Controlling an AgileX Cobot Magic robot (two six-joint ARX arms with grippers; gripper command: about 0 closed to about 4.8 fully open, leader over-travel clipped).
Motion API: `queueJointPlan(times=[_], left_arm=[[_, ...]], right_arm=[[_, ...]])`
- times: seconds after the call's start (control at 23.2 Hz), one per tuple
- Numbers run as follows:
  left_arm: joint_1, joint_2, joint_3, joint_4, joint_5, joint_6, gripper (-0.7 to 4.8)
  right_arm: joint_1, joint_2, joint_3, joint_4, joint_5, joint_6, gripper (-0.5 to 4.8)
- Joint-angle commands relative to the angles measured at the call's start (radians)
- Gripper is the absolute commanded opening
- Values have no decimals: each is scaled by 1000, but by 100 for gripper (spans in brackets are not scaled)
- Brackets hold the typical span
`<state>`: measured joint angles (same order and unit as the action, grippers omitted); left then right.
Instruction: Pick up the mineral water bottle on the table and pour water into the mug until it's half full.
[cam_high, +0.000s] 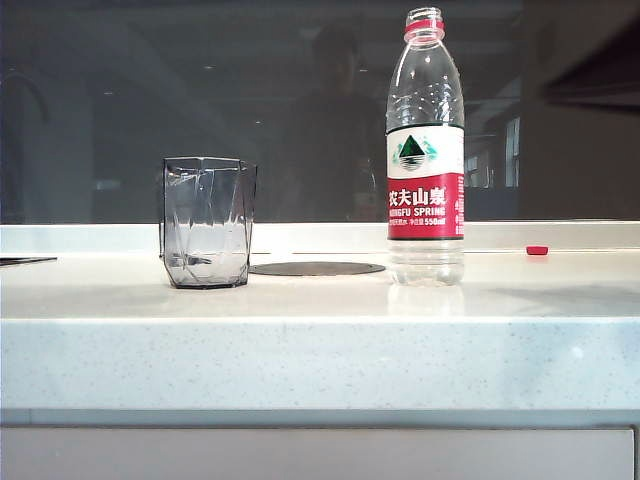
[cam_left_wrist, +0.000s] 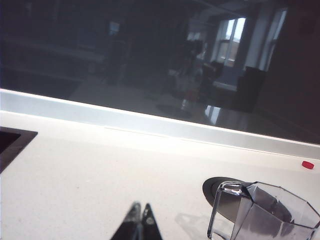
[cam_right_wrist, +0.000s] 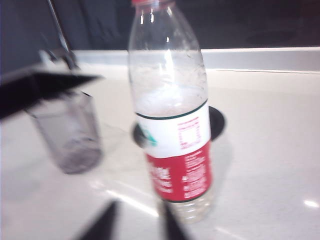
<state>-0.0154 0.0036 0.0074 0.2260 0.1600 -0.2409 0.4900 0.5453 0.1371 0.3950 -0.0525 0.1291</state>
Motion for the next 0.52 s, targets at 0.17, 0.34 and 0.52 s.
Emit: queueJointPlan(times=[0.17,0.34,0.52], left_arm=[[0,0,3,-13,-2,5,-4],[-1,0,3,-37,11,3,-4],[-1,1,3,-38,62,5,-5]], right_arm=[[82,548,20,634,277,-63,479],[83,817,75,850,245,-63,479],[84,1001,134,1014,237,-63,479]])
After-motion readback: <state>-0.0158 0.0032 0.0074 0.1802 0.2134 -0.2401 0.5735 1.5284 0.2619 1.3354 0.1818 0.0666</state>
